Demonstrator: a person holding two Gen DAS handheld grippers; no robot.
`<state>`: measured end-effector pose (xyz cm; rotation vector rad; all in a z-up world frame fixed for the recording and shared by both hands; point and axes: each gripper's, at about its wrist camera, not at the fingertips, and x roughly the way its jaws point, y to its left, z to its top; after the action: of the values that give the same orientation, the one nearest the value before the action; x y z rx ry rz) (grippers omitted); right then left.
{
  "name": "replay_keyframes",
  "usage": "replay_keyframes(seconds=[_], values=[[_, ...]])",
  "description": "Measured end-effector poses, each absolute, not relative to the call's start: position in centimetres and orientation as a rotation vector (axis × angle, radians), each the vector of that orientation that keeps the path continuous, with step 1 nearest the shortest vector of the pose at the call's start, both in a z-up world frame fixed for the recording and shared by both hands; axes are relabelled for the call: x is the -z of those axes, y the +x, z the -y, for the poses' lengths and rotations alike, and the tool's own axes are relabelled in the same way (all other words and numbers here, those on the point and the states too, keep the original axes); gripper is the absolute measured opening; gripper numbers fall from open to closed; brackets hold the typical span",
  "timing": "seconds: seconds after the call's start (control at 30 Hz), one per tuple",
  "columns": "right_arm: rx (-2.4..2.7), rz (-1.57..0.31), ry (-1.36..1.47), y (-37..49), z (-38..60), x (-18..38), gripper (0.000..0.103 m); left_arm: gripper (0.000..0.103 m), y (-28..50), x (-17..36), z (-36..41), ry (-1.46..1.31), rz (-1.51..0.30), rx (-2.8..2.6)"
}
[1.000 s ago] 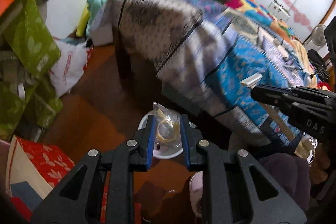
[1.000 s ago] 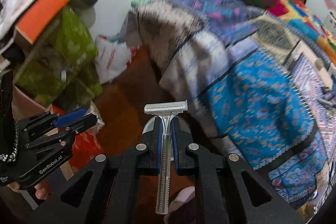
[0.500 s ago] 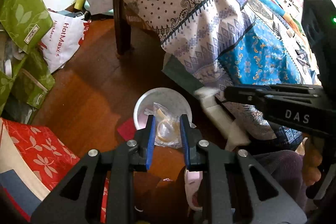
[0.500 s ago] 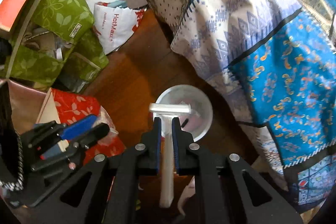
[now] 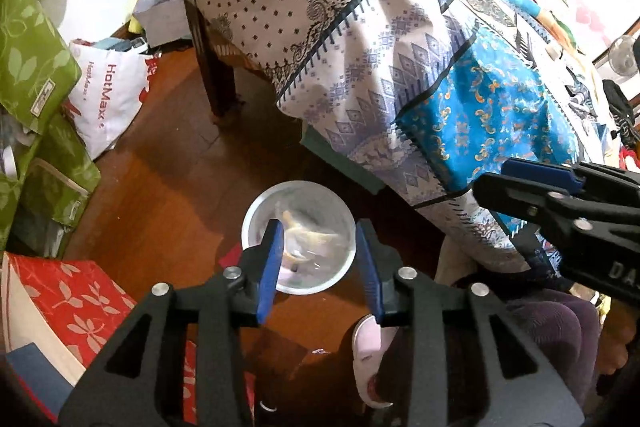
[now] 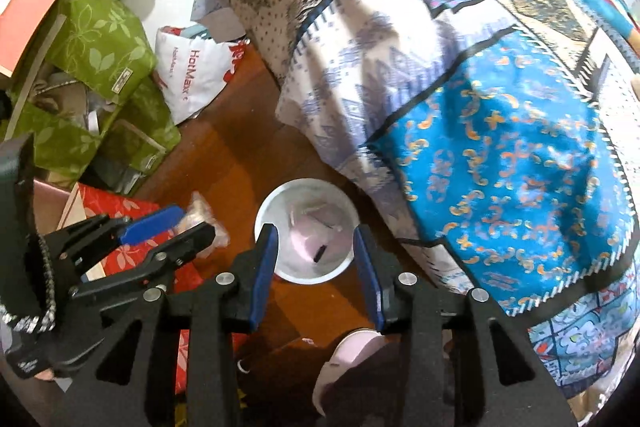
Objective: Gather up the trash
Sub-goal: 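Open both tools over the bucket to drop the wrapper and razor, then move both open tools back toward the items on the bed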
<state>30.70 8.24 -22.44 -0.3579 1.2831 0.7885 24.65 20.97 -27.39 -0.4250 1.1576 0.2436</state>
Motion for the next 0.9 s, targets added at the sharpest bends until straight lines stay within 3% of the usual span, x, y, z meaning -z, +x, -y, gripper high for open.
replay_keyframes(seconds=[0.3,0.9], values=[[-0.785,-1.203,-0.338,29.9,-5.8,19.7,0.036,0.037,23.7,23.8,-19.2,-0.346,-1.1,-0.249],[-0.801,-0.899,-0.2,26.6,2.3,8.0,0.036,0.037,19.6,9.5,-13.6,-0.218,-0.771,-0.263]])
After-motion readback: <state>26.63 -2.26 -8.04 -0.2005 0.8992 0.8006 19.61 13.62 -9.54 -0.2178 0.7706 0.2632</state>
